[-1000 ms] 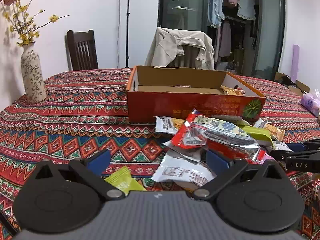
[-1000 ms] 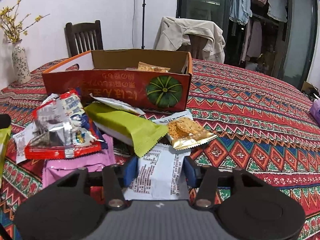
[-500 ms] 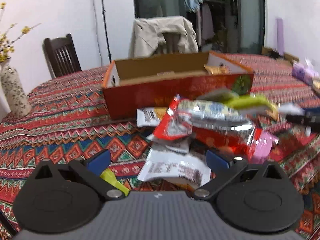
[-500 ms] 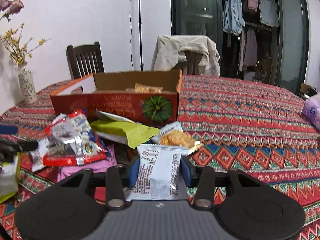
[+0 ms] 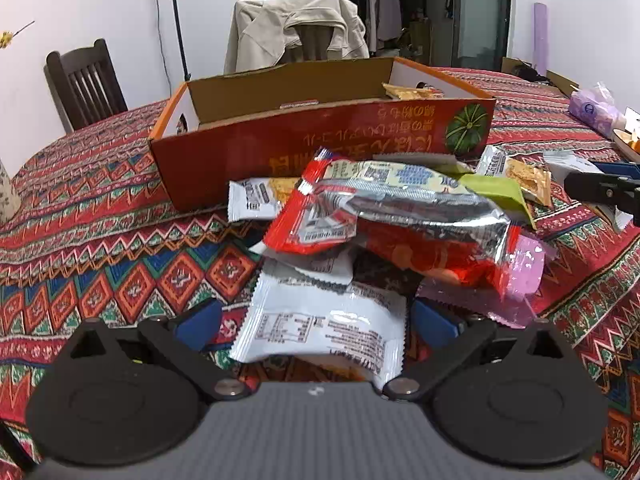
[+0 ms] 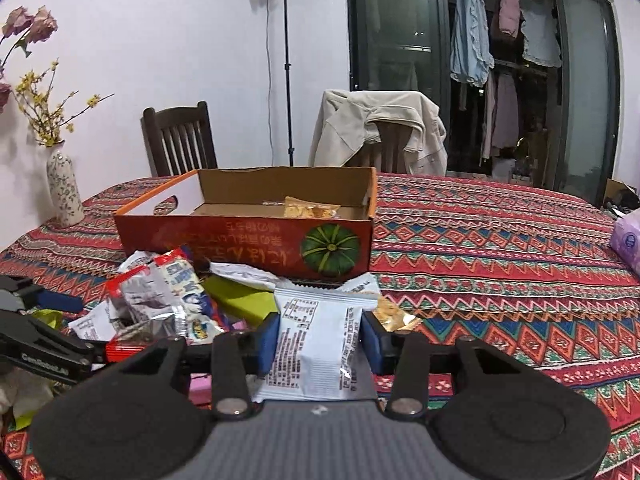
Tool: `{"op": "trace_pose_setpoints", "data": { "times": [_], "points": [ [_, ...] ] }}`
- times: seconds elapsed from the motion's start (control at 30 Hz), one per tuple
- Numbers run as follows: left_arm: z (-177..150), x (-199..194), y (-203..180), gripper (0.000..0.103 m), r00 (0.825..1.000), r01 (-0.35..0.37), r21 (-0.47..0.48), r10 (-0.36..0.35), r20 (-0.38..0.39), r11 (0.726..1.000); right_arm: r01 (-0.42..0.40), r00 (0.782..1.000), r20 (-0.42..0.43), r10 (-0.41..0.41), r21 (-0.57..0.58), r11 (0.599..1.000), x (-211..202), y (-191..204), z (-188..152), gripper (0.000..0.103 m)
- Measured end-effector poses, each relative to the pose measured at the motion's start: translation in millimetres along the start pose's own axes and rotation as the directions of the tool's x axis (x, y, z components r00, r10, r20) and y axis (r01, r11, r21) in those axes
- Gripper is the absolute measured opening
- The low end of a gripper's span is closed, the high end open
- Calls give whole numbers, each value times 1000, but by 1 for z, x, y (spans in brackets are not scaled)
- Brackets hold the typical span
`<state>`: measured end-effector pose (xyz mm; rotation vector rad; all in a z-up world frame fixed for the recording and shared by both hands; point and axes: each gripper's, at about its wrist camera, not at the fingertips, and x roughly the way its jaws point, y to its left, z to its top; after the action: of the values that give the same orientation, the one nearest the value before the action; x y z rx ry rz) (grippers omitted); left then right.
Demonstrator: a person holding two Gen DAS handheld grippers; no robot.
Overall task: Organize snacks
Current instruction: 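Grasp the white printed packet with the right gripper while the left reaches into the pile, then grasp a white receipt-like packet with the left gripper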
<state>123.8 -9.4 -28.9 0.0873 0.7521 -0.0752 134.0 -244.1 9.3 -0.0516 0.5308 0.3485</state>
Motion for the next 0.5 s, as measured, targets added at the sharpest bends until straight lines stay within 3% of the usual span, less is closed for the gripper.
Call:
{"op": "trace_pose_setpoints", "data": {
  "times": [0.1,0.5],
  "points": [
    [-2,2,3,101,1000,-11,-29,10,-13,1000,-10,1000,-1,10,-6,1000,3,6,0,42],
    [-3,-8,1,55,1000,6,-80,-4,30,997,-33,999,-8,33,-9,999,5,14,-1,42]
  ]
}}
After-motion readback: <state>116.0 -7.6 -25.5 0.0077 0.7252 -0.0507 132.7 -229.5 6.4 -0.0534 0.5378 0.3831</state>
